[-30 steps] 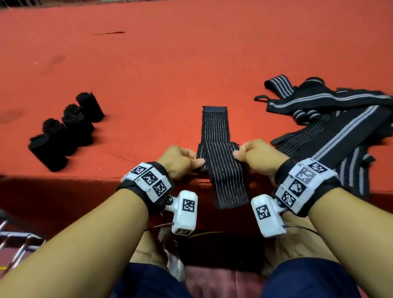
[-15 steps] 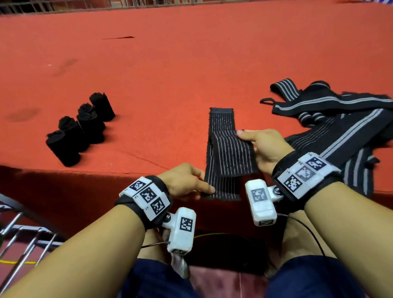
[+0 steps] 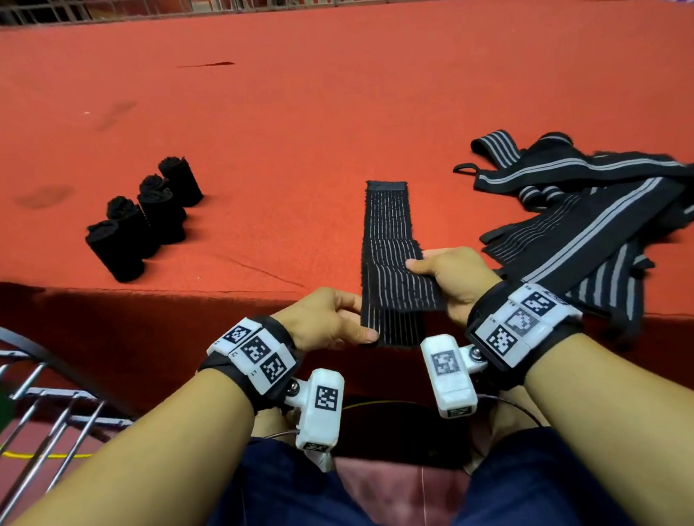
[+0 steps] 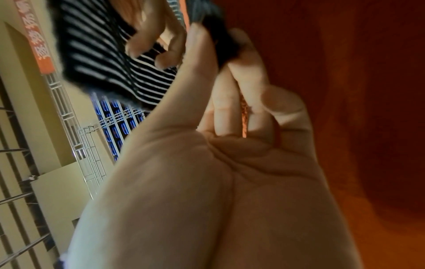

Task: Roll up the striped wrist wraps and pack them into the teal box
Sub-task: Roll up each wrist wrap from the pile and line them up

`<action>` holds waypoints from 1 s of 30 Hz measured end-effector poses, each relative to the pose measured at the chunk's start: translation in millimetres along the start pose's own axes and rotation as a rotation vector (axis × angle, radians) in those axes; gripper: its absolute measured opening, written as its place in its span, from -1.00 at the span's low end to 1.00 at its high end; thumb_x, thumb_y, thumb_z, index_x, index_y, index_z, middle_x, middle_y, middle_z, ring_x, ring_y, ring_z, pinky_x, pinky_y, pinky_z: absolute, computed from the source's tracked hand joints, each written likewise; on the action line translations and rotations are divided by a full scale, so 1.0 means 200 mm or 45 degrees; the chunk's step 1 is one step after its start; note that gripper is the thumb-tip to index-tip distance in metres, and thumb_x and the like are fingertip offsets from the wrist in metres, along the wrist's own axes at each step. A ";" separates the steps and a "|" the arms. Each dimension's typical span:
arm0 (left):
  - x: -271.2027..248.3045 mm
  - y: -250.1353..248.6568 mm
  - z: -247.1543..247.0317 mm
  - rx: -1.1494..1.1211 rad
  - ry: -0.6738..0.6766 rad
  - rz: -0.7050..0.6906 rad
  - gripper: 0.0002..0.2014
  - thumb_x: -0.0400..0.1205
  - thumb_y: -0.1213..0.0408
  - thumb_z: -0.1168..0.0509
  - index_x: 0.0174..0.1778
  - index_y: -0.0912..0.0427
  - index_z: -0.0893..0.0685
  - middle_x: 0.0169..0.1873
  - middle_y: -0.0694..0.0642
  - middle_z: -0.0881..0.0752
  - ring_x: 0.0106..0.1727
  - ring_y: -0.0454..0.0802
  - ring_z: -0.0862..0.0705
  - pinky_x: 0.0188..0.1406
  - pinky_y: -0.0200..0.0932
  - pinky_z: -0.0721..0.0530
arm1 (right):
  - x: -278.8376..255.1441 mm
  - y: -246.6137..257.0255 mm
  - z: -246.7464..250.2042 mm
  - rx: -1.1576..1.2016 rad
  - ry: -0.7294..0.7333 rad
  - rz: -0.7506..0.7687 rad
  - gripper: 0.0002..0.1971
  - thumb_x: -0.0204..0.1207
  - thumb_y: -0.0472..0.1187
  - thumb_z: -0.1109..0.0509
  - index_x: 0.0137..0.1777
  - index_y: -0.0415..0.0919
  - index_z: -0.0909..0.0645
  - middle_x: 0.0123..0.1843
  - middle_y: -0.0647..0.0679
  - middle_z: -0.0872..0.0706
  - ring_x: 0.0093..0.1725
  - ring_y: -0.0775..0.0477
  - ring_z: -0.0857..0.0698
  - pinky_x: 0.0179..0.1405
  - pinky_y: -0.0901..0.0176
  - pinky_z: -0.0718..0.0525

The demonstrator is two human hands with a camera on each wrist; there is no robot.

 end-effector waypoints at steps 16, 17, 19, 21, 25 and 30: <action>-0.08 -0.08 -0.07 -0.223 0.066 -0.206 -0.15 0.50 0.76 -0.40 0.52 -0.20 -0.42 -0.12 0.24 -0.82 -0.15 0.04 -0.81 -0.15 -0.16 -0.75 | -0.02 -0.09 0.03 -0.338 -0.165 0.266 -0.58 0.44 -0.28 -0.64 0.23 -0.17 -0.57 0.00 -0.15 -0.72 0.04 -0.27 -0.80 0.15 -0.34 -0.76; -0.09 -0.09 -0.08 -0.227 0.078 -0.208 -0.25 0.51 0.77 -0.38 0.45 -0.09 -0.54 -0.08 0.24 -0.82 -0.12 0.03 -0.82 -0.12 -0.17 -0.78 | -0.02 -0.08 0.04 -0.360 -0.168 0.286 -0.58 0.43 -0.25 -0.65 0.23 -0.16 -0.58 0.00 -0.14 -0.71 0.04 -0.27 -0.80 0.17 -0.34 -0.76; -0.09 -0.10 -0.08 -0.221 0.058 -0.215 -0.45 0.49 0.81 -0.36 0.26 0.15 -0.67 -0.10 0.18 -0.84 -0.09 -0.02 -0.83 -0.11 -0.21 -0.80 | -0.03 -0.08 0.04 -0.402 -0.167 0.316 -0.56 0.40 -0.18 -0.68 0.22 -0.15 -0.61 0.01 -0.13 -0.72 0.06 -0.23 -0.79 0.22 -0.29 -0.74; -0.08 -0.10 -0.07 -0.243 -0.013 -0.238 -0.54 0.48 0.78 -0.38 0.16 0.18 -0.73 -0.06 0.20 -0.84 -0.05 -0.07 -0.84 -0.08 -0.25 -0.78 | -0.05 -0.05 0.04 -0.431 -0.157 0.367 -0.54 0.28 -0.01 -0.70 0.13 -0.09 -0.67 0.00 -0.11 -0.76 0.02 -0.17 -0.79 0.23 -0.28 -0.73; -0.07 -0.12 -0.06 -0.303 -0.135 -0.235 -0.79 0.64 0.48 -0.39 0.14 0.17 -0.75 -0.07 0.14 -0.87 -0.12 -0.14 -0.83 -0.14 -0.32 -0.69 | -0.11 0.04 0.07 -0.447 -0.161 0.586 -0.80 0.32 0.06 -0.62 -0.20 -0.03 -0.77 -0.19 0.05 -0.81 -0.16 -0.03 -0.77 0.01 -0.09 -0.76; -0.05 -0.14 -0.02 -0.362 -0.337 -0.192 -0.89 0.73 0.22 -0.35 0.05 0.17 -0.72 -0.19 0.10 -0.85 -0.32 -0.18 -0.77 -0.31 -0.36 -0.63 | -0.19 0.11 0.06 -0.401 0.058 0.770 -0.85 0.55 -0.11 -0.56 -0.22 -0.12 -0.78 -0.31 0.07 -0.77 -0.30 0.14 -0.66 -0.31 0.16 -0.63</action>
Point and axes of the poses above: each hand's wrist, its own x-axis towards the middle knuckle, its own z-axis out of the back of the hand, y = z × x, the point moved 6 cm from there along x, towards the middle knuckle
